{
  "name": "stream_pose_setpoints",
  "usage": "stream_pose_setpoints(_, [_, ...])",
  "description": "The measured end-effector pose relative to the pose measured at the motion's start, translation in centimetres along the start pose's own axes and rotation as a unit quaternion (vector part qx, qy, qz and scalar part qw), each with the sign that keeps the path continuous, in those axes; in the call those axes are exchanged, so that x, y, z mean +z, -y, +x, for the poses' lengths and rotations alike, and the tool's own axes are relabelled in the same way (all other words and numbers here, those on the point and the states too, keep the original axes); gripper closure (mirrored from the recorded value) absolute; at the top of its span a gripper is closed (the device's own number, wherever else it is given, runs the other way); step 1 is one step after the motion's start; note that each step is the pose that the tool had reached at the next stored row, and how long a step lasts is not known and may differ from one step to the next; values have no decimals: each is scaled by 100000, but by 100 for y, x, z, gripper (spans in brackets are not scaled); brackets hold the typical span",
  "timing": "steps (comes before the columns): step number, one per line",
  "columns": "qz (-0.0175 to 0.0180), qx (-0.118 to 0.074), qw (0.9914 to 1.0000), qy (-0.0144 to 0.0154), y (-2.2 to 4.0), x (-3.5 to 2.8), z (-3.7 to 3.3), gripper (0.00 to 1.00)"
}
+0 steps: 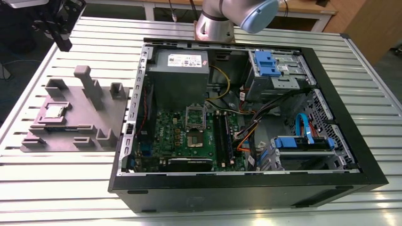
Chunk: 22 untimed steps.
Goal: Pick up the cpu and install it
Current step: 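Reach for the cpu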
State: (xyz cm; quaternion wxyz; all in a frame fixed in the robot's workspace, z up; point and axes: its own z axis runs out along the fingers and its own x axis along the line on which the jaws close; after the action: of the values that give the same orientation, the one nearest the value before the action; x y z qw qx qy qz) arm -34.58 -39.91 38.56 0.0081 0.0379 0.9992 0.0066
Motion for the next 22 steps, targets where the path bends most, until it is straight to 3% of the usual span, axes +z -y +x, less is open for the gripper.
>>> stream_pose_setpoints(5, [-4, 1, 100000, 3, 6, 2, 80, 89])
stream_pose_setpoints(22, [-1, -1, 100000, 2, 9, 1, 124, 89])
